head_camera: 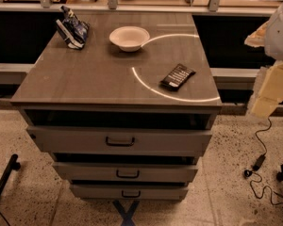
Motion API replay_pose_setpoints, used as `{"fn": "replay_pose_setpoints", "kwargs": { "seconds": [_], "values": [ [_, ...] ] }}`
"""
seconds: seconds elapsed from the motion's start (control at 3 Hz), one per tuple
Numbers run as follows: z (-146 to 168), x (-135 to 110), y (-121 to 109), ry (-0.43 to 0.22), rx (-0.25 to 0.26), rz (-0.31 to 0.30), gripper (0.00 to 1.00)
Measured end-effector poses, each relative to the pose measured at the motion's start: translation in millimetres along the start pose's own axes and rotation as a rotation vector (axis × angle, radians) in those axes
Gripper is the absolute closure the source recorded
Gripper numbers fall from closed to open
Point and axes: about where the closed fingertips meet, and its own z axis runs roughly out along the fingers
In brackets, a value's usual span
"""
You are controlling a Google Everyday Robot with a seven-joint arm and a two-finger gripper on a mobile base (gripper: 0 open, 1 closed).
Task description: Move rxbar chocolate near paper bowl
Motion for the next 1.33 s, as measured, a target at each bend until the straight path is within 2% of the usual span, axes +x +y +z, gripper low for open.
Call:
{"fn": "replay_pose_setpoints", "kwargs": {
  "seconds": [0.33,0.67,1.0,1.33],
  "values": [
    [0,0,0,0.000,0.000,0.000,0.00],
    [10,-20,-22,-0.030,0.013,-0.016,0.00],
    [38,-47,-56,-0.077,0.030,0.002,0.00],
    [75,-56,-90,-0.103,0.047,0.088,0.00]
  ]
}}
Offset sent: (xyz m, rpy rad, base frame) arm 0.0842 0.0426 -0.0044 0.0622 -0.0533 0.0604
